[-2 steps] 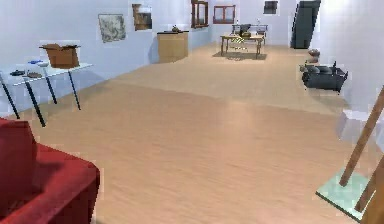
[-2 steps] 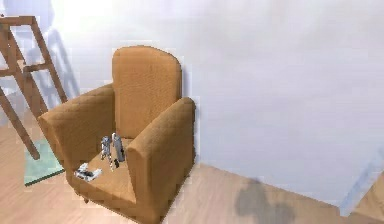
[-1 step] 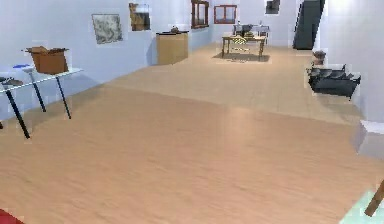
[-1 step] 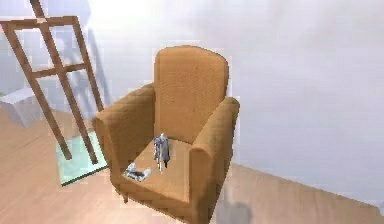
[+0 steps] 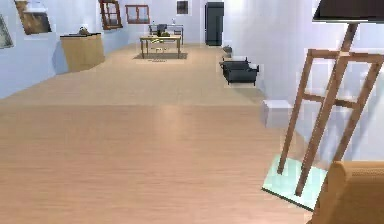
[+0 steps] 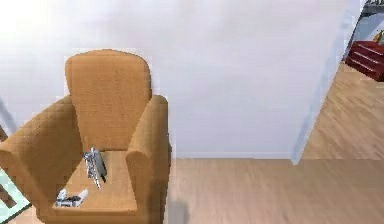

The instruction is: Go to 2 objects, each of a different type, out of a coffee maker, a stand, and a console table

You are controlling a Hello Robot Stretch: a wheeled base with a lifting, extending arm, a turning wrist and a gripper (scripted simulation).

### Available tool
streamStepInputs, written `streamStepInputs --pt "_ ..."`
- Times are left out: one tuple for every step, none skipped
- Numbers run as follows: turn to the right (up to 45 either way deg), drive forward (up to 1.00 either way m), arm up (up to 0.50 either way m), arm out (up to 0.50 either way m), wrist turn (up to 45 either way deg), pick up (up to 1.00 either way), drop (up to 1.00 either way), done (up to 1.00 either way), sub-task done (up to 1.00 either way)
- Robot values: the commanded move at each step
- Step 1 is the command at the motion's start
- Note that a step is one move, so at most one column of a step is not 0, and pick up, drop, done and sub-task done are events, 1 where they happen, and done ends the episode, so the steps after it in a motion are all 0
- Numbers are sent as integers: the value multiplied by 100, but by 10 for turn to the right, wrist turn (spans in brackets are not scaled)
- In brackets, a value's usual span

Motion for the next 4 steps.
streamStepInputs --pt "0 100 0 0 0 0 0 0 0" --pt "0 100 0 0 0 0 0 0 0" --pt "0 100 0 0 0 0 0 0 0" --pt "0 100 0 0 0 0 0 0 0"
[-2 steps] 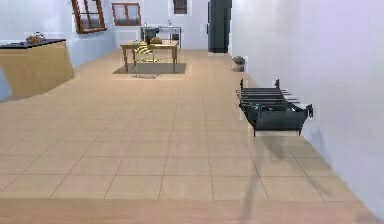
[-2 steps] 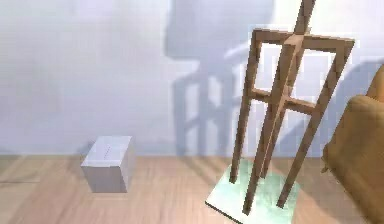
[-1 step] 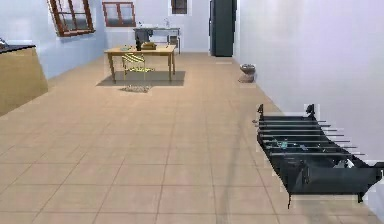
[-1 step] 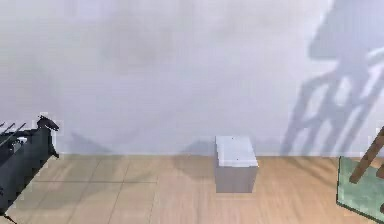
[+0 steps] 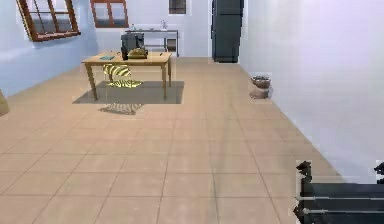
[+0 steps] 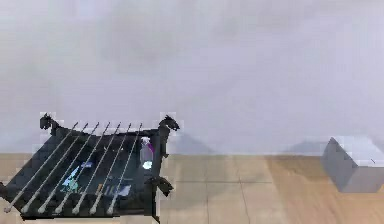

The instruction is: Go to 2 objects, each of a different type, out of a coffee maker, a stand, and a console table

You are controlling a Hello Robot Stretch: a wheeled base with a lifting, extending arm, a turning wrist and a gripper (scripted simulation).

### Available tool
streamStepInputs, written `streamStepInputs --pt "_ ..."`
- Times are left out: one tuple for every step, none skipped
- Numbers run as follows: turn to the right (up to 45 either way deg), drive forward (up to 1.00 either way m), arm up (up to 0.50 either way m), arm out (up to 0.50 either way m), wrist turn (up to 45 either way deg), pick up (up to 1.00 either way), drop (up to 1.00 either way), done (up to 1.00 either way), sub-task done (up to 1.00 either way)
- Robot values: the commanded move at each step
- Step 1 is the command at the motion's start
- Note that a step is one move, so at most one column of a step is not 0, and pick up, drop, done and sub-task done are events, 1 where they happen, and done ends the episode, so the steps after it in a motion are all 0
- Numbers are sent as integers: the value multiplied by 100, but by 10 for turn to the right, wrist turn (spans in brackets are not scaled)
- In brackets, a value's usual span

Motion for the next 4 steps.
streamStepInputs --pt "0 100 0 0 0 0 0 0 0" --pt "0 100 0 0 0 0 0 0 0" --pt "30 0 0 0 0 0 0 0 0" --pt "60 0 0 0 0 0 0 0 0"
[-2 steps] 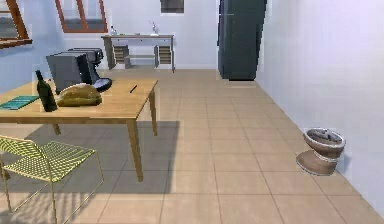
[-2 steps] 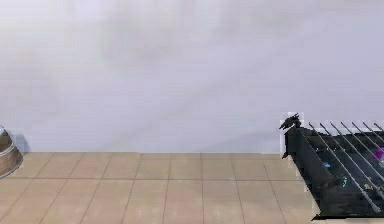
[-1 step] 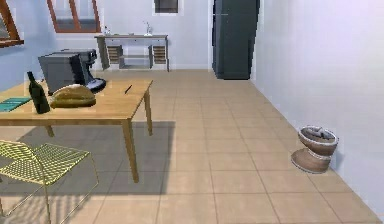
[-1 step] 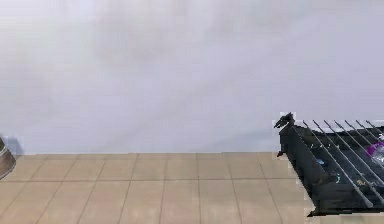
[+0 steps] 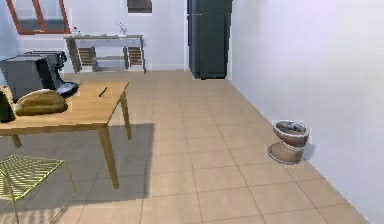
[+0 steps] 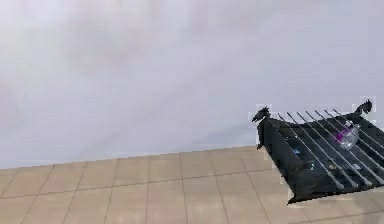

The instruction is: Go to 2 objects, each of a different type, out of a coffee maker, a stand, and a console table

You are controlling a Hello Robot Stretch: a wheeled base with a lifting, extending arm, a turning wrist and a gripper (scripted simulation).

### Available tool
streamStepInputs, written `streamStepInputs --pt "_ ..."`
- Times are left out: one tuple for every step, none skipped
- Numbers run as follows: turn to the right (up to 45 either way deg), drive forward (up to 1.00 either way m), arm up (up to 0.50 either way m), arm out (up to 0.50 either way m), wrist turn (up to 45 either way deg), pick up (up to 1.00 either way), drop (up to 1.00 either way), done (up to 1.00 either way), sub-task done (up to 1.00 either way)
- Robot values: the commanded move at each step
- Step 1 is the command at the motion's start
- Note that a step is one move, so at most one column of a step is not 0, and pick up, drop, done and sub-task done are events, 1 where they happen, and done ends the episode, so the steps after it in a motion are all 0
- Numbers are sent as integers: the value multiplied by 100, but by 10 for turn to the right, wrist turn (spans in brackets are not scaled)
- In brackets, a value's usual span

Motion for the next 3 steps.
streamStepInputs --pt "0 100 0 0 0 0 0 0 0" --pt "180 0 0 0 0 0 0 0 0" --pt "0 10 0 0 0 0 0 0 0"
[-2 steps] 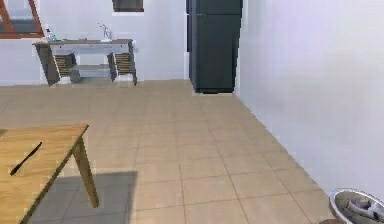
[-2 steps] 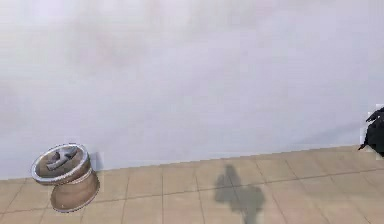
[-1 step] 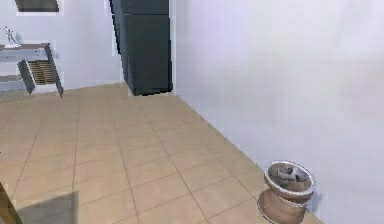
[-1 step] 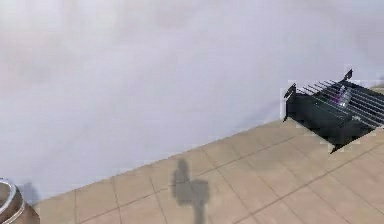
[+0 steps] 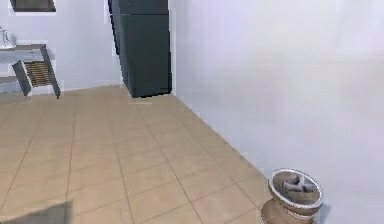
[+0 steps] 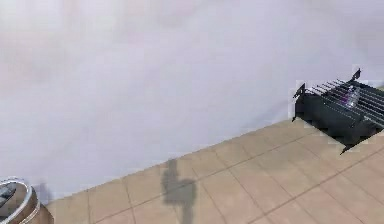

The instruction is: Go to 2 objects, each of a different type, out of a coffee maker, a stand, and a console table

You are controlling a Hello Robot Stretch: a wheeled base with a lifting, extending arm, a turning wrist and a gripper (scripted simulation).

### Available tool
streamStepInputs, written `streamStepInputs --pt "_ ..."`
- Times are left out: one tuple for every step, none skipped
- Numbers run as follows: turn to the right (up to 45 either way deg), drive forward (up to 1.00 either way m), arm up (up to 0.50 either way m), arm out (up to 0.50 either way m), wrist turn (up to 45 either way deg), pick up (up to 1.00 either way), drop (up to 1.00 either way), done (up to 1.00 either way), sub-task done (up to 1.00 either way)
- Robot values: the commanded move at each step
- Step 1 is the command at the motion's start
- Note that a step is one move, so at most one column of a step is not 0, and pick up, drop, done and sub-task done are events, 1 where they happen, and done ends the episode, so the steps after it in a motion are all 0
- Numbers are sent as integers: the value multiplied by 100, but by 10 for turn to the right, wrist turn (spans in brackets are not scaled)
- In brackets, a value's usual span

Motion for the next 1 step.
streamStepInputs --pt "-240 0 0 0 0 0 0 0 0"
